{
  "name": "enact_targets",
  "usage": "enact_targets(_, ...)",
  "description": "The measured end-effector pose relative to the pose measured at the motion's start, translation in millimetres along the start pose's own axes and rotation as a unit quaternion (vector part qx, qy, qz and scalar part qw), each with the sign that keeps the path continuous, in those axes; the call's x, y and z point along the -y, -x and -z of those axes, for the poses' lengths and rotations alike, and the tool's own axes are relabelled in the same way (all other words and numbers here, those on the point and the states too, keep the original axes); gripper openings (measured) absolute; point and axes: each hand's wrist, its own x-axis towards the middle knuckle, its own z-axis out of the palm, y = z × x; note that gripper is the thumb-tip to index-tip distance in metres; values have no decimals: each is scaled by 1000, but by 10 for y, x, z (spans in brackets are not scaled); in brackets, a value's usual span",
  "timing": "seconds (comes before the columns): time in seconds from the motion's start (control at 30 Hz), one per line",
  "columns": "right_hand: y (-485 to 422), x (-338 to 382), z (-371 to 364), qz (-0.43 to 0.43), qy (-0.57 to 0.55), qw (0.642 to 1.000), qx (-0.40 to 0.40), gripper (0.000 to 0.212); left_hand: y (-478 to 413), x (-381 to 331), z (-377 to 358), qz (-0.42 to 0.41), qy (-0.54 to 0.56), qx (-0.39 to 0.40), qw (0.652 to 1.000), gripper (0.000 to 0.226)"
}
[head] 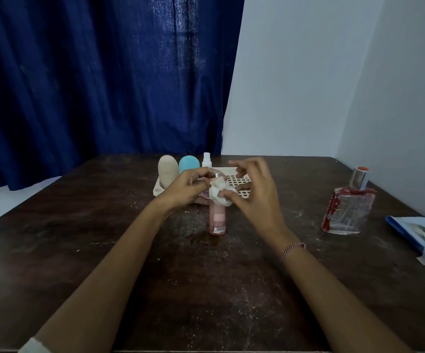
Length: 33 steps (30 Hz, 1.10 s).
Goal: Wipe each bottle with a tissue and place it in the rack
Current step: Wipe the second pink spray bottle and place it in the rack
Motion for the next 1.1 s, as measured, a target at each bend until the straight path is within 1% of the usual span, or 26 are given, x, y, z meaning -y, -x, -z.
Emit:
enact_targets(0.07,1,-38,-24,-40,18,999,-14,40,-2,-6,5,4,3,-4,1000,22)
enact_targets(0.13,1,-67,-53,-86,8,996,7,26,7,-12,11,6,10,-6,1000,22)
enact_targets(0.17,5,-73,-72,-96,-1,995,16,21,11,-11,18,0,2,-7,1000,22)
enact_targets(0.23,21,-59,-103,-67,-3,998,11,16,11,-2,44,-18,-35,-8,999,24)
enact_targets(0.3,40,-19,-129,-1,5,1000,9,12,10,1,67,-23,-53,-17,998,23)
enact_targets(0.4,62,12,-142,83,56,994,33,16,9,-10,84,-34,-62,-35,997,19)
enact_targets(0.47,49,-10,-132,112,88,989,35,20,7,-23,88,-44,-66,-39,996,20)
enact_targets(0.5,34,-38,-119,107,90,990,30,21,8,-29,90,-43,-64,-41,996,21)
enact_targets(0.6,1,-121,-73,33,51,998,28,25,9,-29,92,-37,-65,-36,997,23)
enact_targets(0.63,3,-128,-70,22,38,999,31,27,9,-31,88,-39,-69,-31,996,23)
enact_targets(0.73,37,-82,-101,54,42,997,30,30,10,-30,89,-40,-80,-40,995,23)
enact_targets(0.8,57,-34,-130,79,55,995,36,35,20,-28,95,-39,-75,-40,996,25)
enact_targets(0.9,56,-22,-136,89,43,992,81,40,15,-18,97,-23,-57,-34,998,26)
enact_targets(0.97,63,-21,-133,102,31,984,142,36,7,-10,92,-2,-37,-44,998,26)
enact_targets(1.1,84,13,-117,129,23,955,266,27,-18,-7,56,29,-40,-74,996,23)
